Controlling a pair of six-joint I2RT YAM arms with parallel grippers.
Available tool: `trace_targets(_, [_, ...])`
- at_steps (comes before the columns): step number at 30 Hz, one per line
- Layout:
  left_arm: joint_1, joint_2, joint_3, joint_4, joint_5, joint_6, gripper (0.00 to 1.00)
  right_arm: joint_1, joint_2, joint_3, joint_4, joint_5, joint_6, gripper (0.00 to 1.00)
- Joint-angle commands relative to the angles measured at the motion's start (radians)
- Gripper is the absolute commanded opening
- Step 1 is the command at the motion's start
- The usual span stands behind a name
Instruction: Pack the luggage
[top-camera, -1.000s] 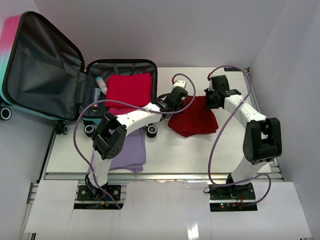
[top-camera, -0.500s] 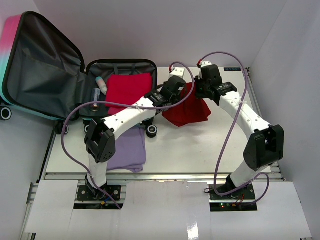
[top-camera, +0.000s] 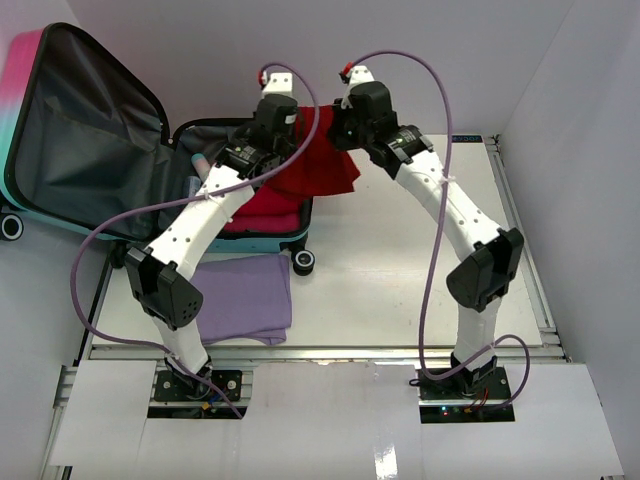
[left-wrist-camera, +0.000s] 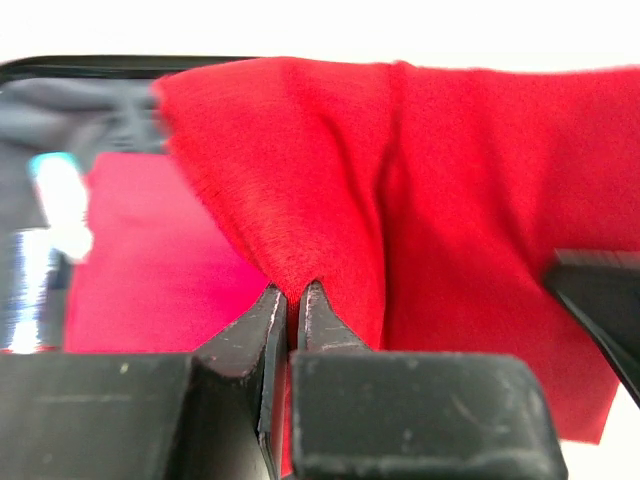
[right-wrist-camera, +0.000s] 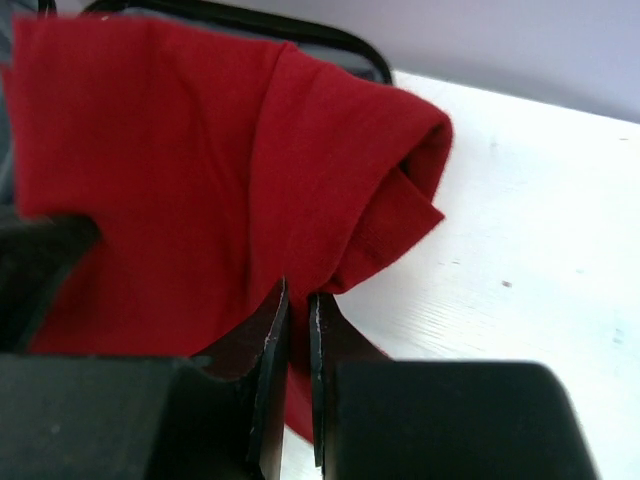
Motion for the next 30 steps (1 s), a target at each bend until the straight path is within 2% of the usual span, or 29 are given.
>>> trace_targets(1, [0.103,-0.048,-0.015,0.006,-0.004,0.064,0.0,0.025,0.084,0.068,0.086,-0.058,0.07,0.08])
trace_targets(5, [0.187,-0.06,-0.075,0.059,0.034,0.088,0.0,0.03,0.162,0.065,0.179,-0.091,0.13,0.08])
trace_targets(11, [0.309,-0.066,-0.284,0.217,0.101,0.107,0.0,0.03,0.297,0.064,0.381,-0.173,0.19,0.08])
trace_targets(15, [0.378,0.001,-0.308,0.249,0.167,0.08,0.0,0.032,0.448,0.134,0.473,-0.233,0.223,0.08])
trace_targets(18, [0.41,0.051,-0.319,0.274,0.154,0.093,0.0,0.03,0.528,0.165,0.533,-0.226,0.254,0.08])
trace_targets(24, [0.483,0.093,-0.328,0.366,0.204,0.086,0.0,0.029,0.581,0.117,0.653,-0.199,0.297,0.08])
trace_targets(30, [0.498,0.16,-0.333,0.425,0.259,0.097,0.0,0.026,0.528,0.024,0.71,-0.144,0.262,0.08])
